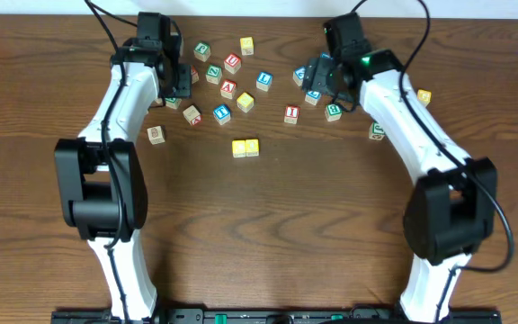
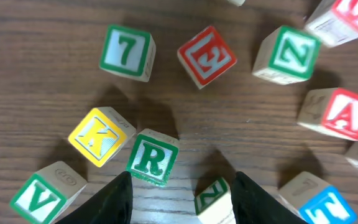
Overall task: Spell out CORL
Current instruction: 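Move the left gripper over the cluster toward the green R block, then lower the left gripper and close it on the green R block, then lift the R block and carry it right of the O block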
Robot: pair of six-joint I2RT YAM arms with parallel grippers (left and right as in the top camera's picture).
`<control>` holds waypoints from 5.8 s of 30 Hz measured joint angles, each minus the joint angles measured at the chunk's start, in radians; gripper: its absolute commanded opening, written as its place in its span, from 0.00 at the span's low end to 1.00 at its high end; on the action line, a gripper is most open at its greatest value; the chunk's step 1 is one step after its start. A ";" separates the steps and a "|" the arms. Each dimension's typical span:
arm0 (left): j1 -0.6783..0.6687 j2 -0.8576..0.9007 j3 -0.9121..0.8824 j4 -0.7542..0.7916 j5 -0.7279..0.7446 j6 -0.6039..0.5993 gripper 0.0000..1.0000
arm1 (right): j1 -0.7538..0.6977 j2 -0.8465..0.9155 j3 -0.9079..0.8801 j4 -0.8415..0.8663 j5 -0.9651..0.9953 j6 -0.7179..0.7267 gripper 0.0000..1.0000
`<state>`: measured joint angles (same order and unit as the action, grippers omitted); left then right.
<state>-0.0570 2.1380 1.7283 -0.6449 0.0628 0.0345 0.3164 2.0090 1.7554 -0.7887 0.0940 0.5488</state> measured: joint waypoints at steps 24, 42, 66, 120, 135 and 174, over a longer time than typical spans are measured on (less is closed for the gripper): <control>0.017 0.108 -0.001 0.071 -0.017 0.000 0.51 | 0.000 -0.112 0.000 -0.109 0.039 -0.060 0.90; 0.017 0.110 -0.001 0.050 -0.017 -0.006 0.44 | 0.000 -0.112 0.000 -0.112 0.042 -0.060 0.90; 0.017 0.107 0.000 0.040 -0.017 -0.046 0.31 | 0.000 -0.112 0.000 -0.117 0.055 -0.064 0.93; -0.492 -0.100 0.002 -0.208 0.006 -0.472 0.31 | -0.194 -0.112 0.000 -0.179 0.021 -0.085 0.98; -0.531 0.021 -0.005 -0.198 -0.020 -0.533 0.30 | -0.194 -0.112 0.000 -0.195 0.018 -0.087 0.98; -0.531 0.074 -0.018 -0.157 -0.092 -0.580 0.30 | -0.194 -0.112 0.000 -0.217 0.018 -0.098 0.99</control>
<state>-0.5880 2.2124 1.7107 -0.8021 -0.0296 -0.5457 0.1226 1.8969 1.7554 -1.0058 0.1116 0.4511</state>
